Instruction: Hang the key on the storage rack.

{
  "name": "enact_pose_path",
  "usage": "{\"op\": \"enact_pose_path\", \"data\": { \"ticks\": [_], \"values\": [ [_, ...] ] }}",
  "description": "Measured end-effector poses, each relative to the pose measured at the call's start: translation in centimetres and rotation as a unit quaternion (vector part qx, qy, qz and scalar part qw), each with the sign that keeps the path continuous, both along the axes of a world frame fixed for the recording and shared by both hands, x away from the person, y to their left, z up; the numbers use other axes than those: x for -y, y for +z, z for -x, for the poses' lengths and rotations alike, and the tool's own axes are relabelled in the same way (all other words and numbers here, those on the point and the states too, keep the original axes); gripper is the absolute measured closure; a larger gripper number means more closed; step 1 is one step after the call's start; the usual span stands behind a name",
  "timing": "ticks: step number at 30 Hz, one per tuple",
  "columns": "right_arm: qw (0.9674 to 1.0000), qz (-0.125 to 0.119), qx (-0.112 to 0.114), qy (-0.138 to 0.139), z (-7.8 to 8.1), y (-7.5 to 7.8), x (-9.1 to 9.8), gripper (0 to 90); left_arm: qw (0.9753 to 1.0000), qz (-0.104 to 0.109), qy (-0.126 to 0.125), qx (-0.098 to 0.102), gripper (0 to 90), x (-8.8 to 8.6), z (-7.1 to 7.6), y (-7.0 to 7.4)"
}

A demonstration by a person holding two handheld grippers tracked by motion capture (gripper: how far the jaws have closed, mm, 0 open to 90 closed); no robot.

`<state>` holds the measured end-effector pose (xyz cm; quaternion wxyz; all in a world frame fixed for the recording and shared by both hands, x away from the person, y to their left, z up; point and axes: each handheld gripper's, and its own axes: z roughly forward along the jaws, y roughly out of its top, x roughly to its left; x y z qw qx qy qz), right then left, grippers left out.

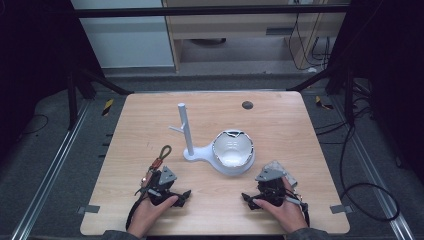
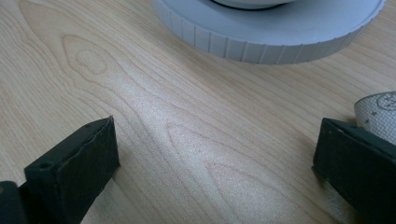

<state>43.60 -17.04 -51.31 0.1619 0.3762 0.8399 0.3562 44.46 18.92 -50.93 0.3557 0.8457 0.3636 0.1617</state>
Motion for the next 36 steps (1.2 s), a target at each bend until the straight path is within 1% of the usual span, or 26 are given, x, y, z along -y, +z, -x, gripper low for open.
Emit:
{"op": "enact_pose_path", "data": {
  "ticks": [10, 11, 13, 15, 16, 17, 19, 20, 21, 22, 23, 25, 26, 27, 28, 29, 30, 31, 32, 33, 34, 35, 36],
  "values": [
    [1.0, 0.001, 0.002, -0.006, 0.1, 0.0, 0.0, 0.2, 1.0, 0.0, -0.006, -0.001, 2.5, 0.0, -0.1, 0.0],
    [1.0, 0.001, 0.002, -0.006, 0.1, 0.0, 0.0, 0.2, 1.0, 0.0, -0.005, 0.0, 2.9, 0.0, 0.0, 0.0],
    [1.0, 0.002, 0.002, -0.006, 0.1, 0.0, 0.0, 0.2, 0.9999, 0.01, -0.003, 0.006, 6.7, 0.0, 0.1, 0.2],
    [1.0, 0.002, 0.002, -0.006, 0.1, 0.0, 0.0, 0.2, 0.9999, 0.011, -0.003, 0.01, 6.1, 0.0, 0.1, 0.4],
    [1.0, 0.001, 0.002, -0.005, 0.1, 0.0, 0.0, 0.2, 0.9998, 0.004, -0.003, 0.018, 6.3, -0.1, 0.1, 1.1],
    [1.0, 0.001, 0.002, -0.005, 0.1, 0.0, 0.0, 0.2, 0.9998, 0.004, -0.003, 0.018, 6.3, -0.1, 0.1, 1.1],
    [1.0, 0.0, 0.0, -0.005, 0.0, 0.0, 0.0, 0.2, 0.9999, -0.009, 0.0, 0.014, 6.3, -0.5, -0.1, 2.0],
    [1.0, 0.001, 0.001, -0.005, 0.0, 0.0, 0.0, 0.2, 0.9997, -0.024, 0.009, 0.002, 6.2, -1.0, -0.6, 2.8],
    [1.0, 0.0, 0.0, -0.005, 0.0, 0.0, 0.0, 0.2, 0.9997, -0.024, 0.009, 0.002, 6.2, -1.0, -0.6, 2.8],
    [1.0, 0.0, 0.0, -0.005, 0.0, 0.0, 0.0, 0.2, 0.9989, -0.042, 0.018, -0.005, 6.4, -1.7, -1.1, 3.5],
    [1.0, 0.0, 0.0, -0.005, 0.0, 0.0, 0.0, 0.2, 0.9989, -0.042, 0.018, -0.005, 6.7, -1.7, -1.1, 3.5],
    [1.0, 0.0, 0.0, -0.005, 0.0, 0.0, 0.0, 0.2, 0.9981, -0.054, 0.027, -0.012, 6.7, -2.3, -1.6, 4.1],
    [1.0, 0.0, 0.0, -0.005, 0.0, 0.0, 0.0, 0.2, 0.9975, -0.058, 0.036, -0.02, 6.7, -3.1, -2.0, 4.5],
    [1.0, 0.0, 0.0, -0.005, 0.0, 0.0, 0.0, 0.2, 0.9975, -0.058, 0.036, -0.02, 6.7, -3.1, -2.0, 4.5],
    [1.0, 0.0, 0.0, -0.005, 0.0, 0.0, 0.0, 0.2, 0.9965, -0.069, 0.043, -0.023, 6.5, -3.8, -2.4, 4.9],
    [1.0, 0.0, 0.0, -0.005, 0.0, 0.0, 0.0, 0.2, 0.9965, -0.069, 0.043, -0.023, 6.4, -3.8, -2.4, 4.9],
    [1.0, 0.0, 0.0, -0.005, 0.0, 0.0, 0.0, 0.2, 0.9953, -0.082, 0.048, -0.02, 6.1, -4.3, -2.9, 5.3],
    [1.0, 0.0, 0.0, -0.005, 0.0, 0.0, 0.0, 0.2, 0.9953, -0.082, 0.048, -0.02, 6.1, -4.3, -2.9, 5.3],
    [1.0, 0.0, 0.0, -0.005, 0.0, 0.0, 0.0, 0.2, 0.9947, -0.087, 0.052, -0.019, 6.1, -4.8, -3.4, 5.8],
    [1.0, 0.0, 0.0, -0.006, 0.0, 0.0, 0.0, 0.2, 0.9947, -0.087, 0.052, -0.019, 6.0, -4.8, -3.4, 5.8],
    [1.0, 0.0, 0.0, -0.008, 0.0, 0.0, 0.0, 0.2, 0.9944, -0.085, 0.058, -0.025, 6.0, -5.3, -3.8, 6.2],
    [1.0, 0.0, 0.0, -0.008, 0.0, 0.0, 0.0, 0.2, 0.9944, -0.085, 0.058, -0.025, 5.7, -5.3, -3.8, 6.2],
    [1.0, 0.0, 0.0, -0.007, 0.0, 0.0, 0.0, 0.2, 0.9941, -0.086, 0.06, -0.03, 5.7, -5.5, -4.0, 6.3]
  ]
}}
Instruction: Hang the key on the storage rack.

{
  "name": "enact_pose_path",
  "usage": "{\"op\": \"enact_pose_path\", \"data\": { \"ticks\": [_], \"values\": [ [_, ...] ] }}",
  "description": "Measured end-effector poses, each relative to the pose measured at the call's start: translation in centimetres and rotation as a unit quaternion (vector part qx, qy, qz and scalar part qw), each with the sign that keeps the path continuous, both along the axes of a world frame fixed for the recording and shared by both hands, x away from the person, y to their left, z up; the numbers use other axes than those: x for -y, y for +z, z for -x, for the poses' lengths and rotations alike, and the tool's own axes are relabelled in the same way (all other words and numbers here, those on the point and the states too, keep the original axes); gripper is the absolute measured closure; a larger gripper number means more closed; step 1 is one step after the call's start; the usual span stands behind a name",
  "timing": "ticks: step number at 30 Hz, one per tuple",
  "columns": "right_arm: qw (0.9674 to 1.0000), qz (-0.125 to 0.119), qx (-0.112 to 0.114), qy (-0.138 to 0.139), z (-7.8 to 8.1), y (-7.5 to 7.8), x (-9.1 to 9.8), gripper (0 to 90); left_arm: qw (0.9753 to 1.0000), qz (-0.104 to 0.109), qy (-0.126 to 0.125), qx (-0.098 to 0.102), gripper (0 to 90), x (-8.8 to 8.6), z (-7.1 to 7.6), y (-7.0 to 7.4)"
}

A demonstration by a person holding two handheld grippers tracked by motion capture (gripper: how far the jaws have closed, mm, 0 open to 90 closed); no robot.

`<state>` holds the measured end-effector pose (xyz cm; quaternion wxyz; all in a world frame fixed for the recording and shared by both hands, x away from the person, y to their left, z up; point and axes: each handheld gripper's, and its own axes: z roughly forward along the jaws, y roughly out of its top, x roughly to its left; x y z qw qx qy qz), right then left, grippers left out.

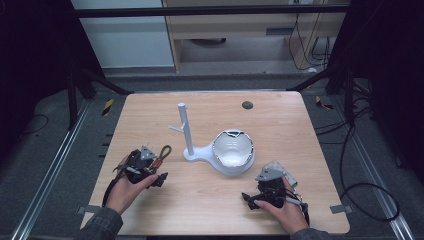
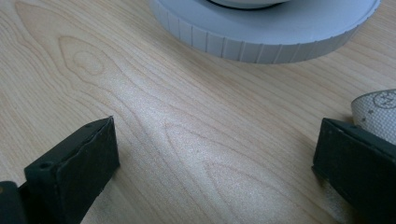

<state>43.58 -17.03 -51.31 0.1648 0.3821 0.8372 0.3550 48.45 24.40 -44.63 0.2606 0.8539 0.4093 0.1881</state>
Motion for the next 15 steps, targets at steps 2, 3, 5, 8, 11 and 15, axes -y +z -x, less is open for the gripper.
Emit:
{"op": "enact_pose_path", "data": {
  "ticks": [2, 3, 5, 8, 11, 15],
  "values": [
    [1.0, 0.0, -0.001, -0.001, 0.0, 0.0, 0.0, 0.2, 0.9998, -0.017, -0.003, -0.006, 5.9, -0.1, -0.3, 0.1],
    [1.0, 0.0, -0.001, -0.001, 0.0, 0.0, 0.0, 0.2, 0.9997, -0.024, -0.003, -0.009, 5.9, -0.1, -0.5, 0.1],
    [1.0, 0.0, -0.001, -0.001, 0.0, 0.0, 0.0, 0.2, 0.9996, -0.027, -0.001, -0.01, 6.0, -0.1, -0.9, 0.2],
    [1.0, 0.001, 0.002, -0.003, 0.0, 0.0, 0.0, 0.2, 0.9993, -0.034, -0.002, -0.015, 5.9, 0.0, -1.2, 0.4],
    [1.0, 0.001, 0.002, -0.003, 0.0, 0.0, 0.0, 0.2, 0.9991, -0.036, 0.0, -0.023, 5.4, 0.2, -1.9, 0.5],
    [1.0, 0.001, 0.002, -0.003, 0.0, 0.0, 0.0, 0.2, 0.9989, -0.039, 0.008, -0.025, 4.9, 0.0, -2.7, 0.8]
  ]
}}
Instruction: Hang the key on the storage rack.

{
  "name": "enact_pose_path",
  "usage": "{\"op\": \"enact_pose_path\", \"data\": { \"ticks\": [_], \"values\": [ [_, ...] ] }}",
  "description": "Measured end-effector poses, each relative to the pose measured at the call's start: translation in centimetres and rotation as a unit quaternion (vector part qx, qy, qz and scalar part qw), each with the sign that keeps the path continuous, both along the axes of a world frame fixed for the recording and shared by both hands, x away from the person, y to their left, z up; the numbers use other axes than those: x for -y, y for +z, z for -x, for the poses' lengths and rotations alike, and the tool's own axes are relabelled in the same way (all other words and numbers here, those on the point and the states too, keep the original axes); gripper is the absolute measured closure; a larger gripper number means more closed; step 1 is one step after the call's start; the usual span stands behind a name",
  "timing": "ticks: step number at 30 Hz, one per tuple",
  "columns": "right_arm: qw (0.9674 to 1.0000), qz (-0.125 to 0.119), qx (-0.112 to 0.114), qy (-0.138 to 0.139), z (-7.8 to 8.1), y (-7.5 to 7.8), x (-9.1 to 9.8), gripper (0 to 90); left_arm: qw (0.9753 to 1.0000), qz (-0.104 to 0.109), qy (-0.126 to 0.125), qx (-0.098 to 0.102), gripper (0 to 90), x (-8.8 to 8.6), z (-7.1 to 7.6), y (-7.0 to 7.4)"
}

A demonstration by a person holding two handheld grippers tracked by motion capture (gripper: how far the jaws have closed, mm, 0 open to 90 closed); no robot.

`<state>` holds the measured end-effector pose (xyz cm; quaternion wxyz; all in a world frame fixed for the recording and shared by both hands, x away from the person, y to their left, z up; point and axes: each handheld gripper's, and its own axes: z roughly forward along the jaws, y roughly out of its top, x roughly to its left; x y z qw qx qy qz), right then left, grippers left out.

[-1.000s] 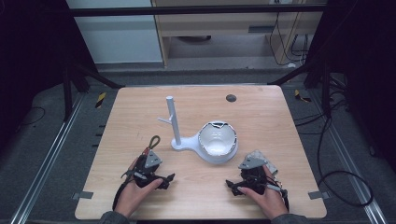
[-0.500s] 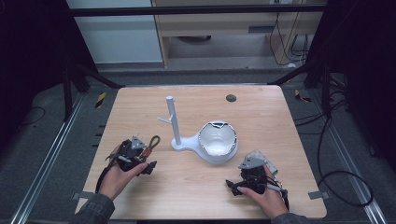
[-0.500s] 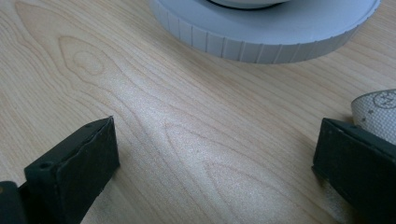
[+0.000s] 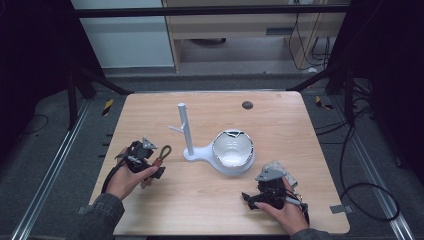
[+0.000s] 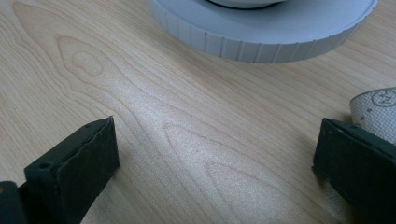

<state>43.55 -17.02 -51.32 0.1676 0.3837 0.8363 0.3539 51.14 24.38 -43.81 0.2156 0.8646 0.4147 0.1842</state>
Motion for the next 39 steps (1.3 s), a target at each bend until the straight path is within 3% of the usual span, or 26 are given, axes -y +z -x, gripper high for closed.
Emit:
{"op": "enact_pose_path", "data": {
  "ticks": [4, 10, 12, 18, 24, 31, 39],
  "values": [
    [1.0, 0.0, 0.0, -0.001, 0.0, 0.0, 0.0, 0.2, 0.9999, 0.007, 0.01, -0.008, 5.9, -0.4, -0.7, 0.3],
    [1.0, -0.002, -0.002, -0.004, 0.0, 0.0, -0.1, 0.2, 0.9996, -0.002, 0.02, -0.022, 12.5, -0.5, -1.4, 0.8],
    [1.0, -0.001, -0.001, -0.005, 0.0, 0.0, -0.1, 0.2, 0.999, -0.009, 0.021, -0.037, 19.8, -0.5, -1.7, 1.0],
    [1.0, -0.001, -0.001, -0.005, 0.1, 0.0, -0.1, 0.2, 0.9982, -0.022, 0.026, -0.05, 20.9, -0.2, -2.8, 1.0],
    [1.0, 0.0, -0.001, -0.006, 0.1, 0.0, -0.1, 0.2, 0.9975, -0.035, 0.026, -0.057, 27.8, 0.3, -3.3, 1.1],
    [1.0, -0.001, 0.0, -0.007, 0.1, 0.0, -0.1, 0.2, 0.9954, -0.041, 0.031, -0.081, 39.0, 0.0, -3.8, 0.5],
    [1.0, -0.001, -0.001, -0.007, 0.1, 0.0, -0.1, 0.2, 0.9947, -0.036, 0.032, -0.091, 47.2, -0.2, -4.0, -0.1]
  ]
}}
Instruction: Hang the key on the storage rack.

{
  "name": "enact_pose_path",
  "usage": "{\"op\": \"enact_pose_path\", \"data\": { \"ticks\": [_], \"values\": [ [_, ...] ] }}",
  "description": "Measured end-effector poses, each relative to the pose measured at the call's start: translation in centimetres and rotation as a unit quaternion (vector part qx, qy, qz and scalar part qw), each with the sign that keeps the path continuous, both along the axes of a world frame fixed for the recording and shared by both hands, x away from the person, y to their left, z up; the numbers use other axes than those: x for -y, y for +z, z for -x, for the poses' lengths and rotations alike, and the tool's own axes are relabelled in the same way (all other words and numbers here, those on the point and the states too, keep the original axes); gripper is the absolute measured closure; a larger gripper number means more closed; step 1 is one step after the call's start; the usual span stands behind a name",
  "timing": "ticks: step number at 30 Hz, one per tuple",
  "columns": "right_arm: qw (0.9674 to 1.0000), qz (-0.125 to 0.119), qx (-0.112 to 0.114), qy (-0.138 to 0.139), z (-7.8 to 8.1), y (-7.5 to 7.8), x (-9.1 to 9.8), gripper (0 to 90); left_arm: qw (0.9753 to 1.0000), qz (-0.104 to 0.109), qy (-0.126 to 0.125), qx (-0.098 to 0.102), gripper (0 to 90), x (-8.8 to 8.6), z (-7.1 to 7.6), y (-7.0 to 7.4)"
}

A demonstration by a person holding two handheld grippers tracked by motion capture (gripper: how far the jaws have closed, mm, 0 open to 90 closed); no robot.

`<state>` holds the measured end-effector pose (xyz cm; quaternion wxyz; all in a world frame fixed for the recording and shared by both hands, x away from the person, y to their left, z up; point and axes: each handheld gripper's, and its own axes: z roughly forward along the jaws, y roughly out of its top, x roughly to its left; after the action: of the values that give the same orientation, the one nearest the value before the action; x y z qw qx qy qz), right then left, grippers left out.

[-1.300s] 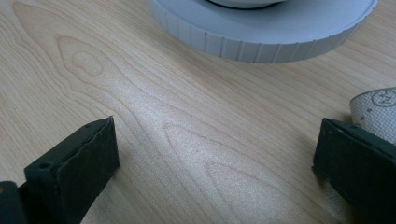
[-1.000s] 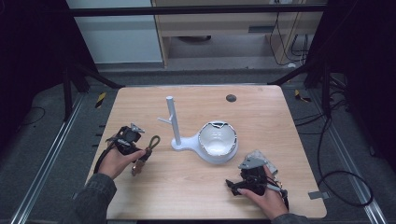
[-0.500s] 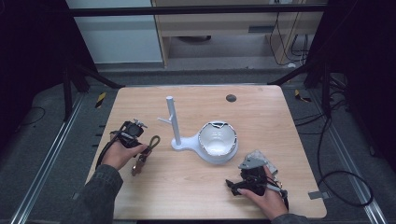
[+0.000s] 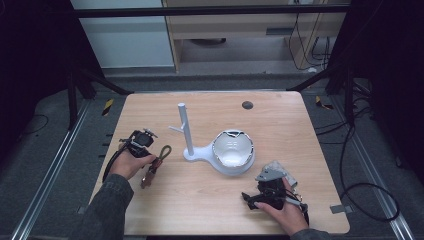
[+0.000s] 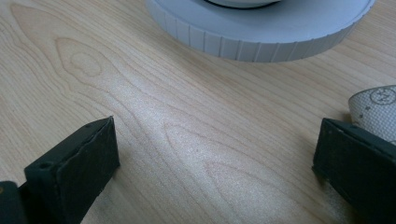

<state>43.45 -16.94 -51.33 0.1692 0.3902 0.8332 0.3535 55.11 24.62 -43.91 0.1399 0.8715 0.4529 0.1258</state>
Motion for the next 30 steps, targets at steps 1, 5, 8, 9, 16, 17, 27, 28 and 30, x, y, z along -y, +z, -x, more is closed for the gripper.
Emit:
{"op": "enact_pose_path", "data": {
  "ticks": [1, 5, 8, 9, 16, 17, 27, 28, 30],
  "values": [
    [1.0, 0.0, 0.0, 0.0, 0.0, 0.0, 0.0, 0.2, 1.0, 0.0, 0.0, 0.0, 48.3, 0.0, 0.0, 0.0],
    [1.0, -0.001, 0.0, 0.0, 0.0, 0.0, 0.0, 0.2, 0.9999, 0.008, -0.003, -0.014, 50.8, 0.2, 0.1, -0.9],
    [1.0, 0.0, 0.0, -0.001, 0.0, 0.0, 0.0, 0.2, 0.9998, 0.009, -0.008, -0.014, 53.7, 0.6, 0.1, -1.2],
    [1.0, -0.001, 0.0, 0.0, 0.0, 0.0, 0.0, 0.2, 0.9999, 0.001, -0.01, -0.013, 53.8, 0.7, 0.1, -1.3],
    [1.0, -0.001, 0.0, -0.001, 0.0, 0.0, 0.0, 0.3, 0.9998, 0.001, -0.01, -0.018, 55.7, 1.0, 0.0, -1.5],
    [1.0, -0.001, 0.0, 0.0, 0.0, 0.0, 0.0, 0.2, 0.9998, 0.0, -0.01, -0.018, 56.1, 1.0, 0.0, -1.6],
    [1.0, 0.0, 0.0, -0.001, 0.1, 0.0, 0.0, 0.2, 0.9997, -0.007, -0.006, -0.023, 59.4, 1.1, -0.1, -2.2],
    [1.0, 0.0, 0.0, -0.001, 0.1, 0.0, 0.0, 0.2, 0.9997, -0.004, -0.004, -0.022, 60.0, 1.2, 0.0, -2.3],
    [1.0, 0.0, 0.0, -0.001, 0.1, 0.0, 0.0, 0.2, 0.9997, -0.003, -0.007, -0.022, 60.9, 1.2, 0.0, -2.4]
  ]
}}
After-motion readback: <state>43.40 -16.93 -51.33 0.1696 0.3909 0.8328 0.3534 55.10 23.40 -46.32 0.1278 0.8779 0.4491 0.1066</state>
